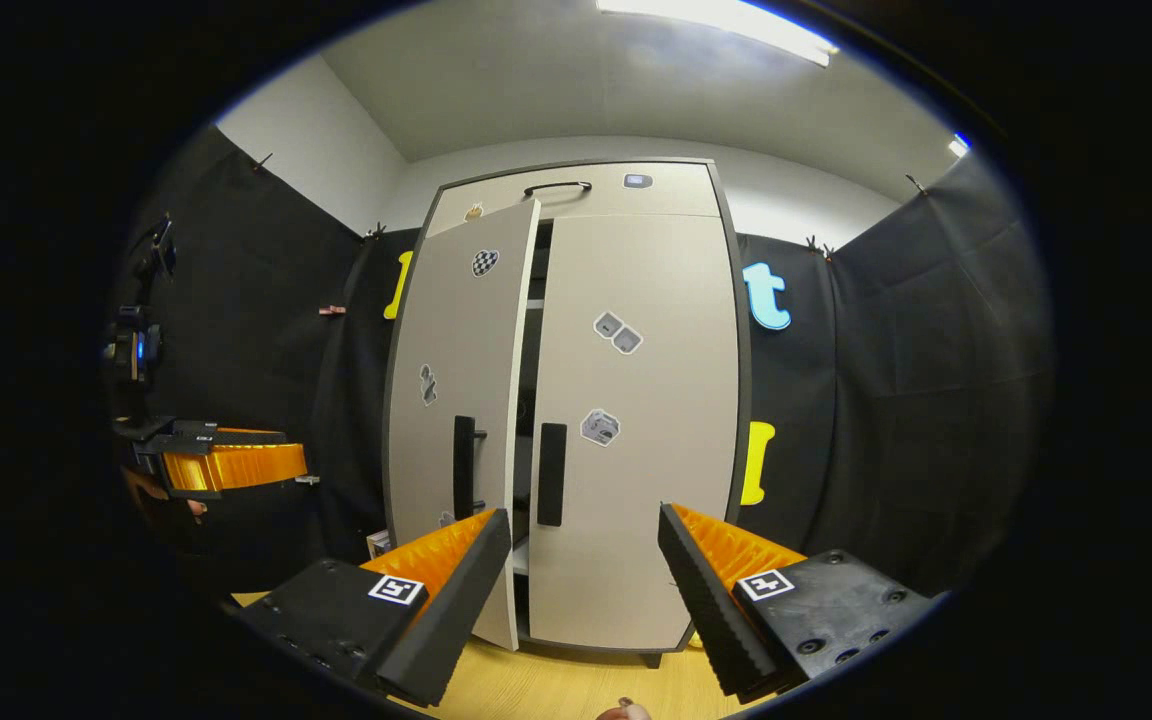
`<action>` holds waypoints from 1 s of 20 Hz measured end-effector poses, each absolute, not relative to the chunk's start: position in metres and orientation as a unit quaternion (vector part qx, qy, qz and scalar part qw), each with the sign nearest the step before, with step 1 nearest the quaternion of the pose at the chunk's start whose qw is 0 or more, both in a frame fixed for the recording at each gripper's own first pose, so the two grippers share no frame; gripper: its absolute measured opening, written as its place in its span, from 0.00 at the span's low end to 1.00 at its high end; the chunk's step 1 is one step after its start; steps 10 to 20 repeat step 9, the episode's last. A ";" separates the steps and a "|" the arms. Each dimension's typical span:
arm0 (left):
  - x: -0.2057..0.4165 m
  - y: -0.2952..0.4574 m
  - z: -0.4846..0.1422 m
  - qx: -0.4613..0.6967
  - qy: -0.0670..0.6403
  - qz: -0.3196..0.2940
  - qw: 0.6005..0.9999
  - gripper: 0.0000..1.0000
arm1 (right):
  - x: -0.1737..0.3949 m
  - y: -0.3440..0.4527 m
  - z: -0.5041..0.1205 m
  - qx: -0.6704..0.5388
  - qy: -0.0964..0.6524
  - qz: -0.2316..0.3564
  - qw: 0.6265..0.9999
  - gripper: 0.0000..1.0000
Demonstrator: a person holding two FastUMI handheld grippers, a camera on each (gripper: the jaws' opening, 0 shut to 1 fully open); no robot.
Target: Grab one shoe with the right hand and put it into the shoe cabinet, grab the other shoe with the left hand and put it into the shoe cabinet; then close the right door with the right hand and the left door with the left hand.
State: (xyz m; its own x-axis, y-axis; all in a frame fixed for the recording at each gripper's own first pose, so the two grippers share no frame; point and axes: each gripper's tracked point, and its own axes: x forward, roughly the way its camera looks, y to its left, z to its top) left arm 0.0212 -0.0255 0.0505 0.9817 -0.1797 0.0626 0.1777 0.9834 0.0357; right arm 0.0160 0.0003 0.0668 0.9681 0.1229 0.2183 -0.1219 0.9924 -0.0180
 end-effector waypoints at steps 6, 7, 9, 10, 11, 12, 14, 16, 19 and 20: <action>0.016 -0.021 0.050 0.003 -0.032 -0.092 0.995 0.94 | 0.010 0.000 0.066 -0.007 -0.111 0.053 0.992 0.98; 0.016 -0.020 0.051 0.002 -0.032 -0.093 0.995 0.94 | 0.008 0.000 0.067 -0.006 -0.113 0.052 0.992 0.98; 0.016 -0.020 0.052 0.003 -0.033 -0.094 0.995 0.95 | 0.007 0.001 0.065 -0.003 -0.111 0.051 0.993 0.98; 0.016 -0.020 0.052 0.003 -0.033 -0.094 0.995 0.95 | 0.007 0.001 0.065 -0.003 -0.111 0.051 0.993 0.98; 0.016 -0.020 0.052 0.003 -0.033 -0.094 0.995 0.95 | 0.007 0.001 0.065 -0.003 -0.111 0.051 0.993 0.98; 0.016 -0.020 0.052 0.003 -0.033 -0.094 0.995 0.95 | 0.007 0.001 0.065 -0.003 -0.111 0.051 0.993 0.98; 0.016 -0.020 0.052 0.003 -0.033 -0.094 0.995 0.95 | 0.007 0.001 0.065 -0.003 -0.111 0.051 0.993 0.98; 0.016 -0.020 0.052 0.003 -0.033 -0.094 0.995 0.95 | 0.007 0.001 0.065 -0.003 -0.111 0.051 0.993 0.98; 0.016 -0.020 0.052 0.003 -0.033 -0.094 0.995 0.95 | 0.007 0.001 0.065 -0.003 -0.111 0.051 0.993 0.98; 0.016 -0.020 0.052 0.003 -0.033 -0.094 0.995 0.95 | 0.007 0.001 0.065 -0.003 -0.111 0.051 0.993 0.98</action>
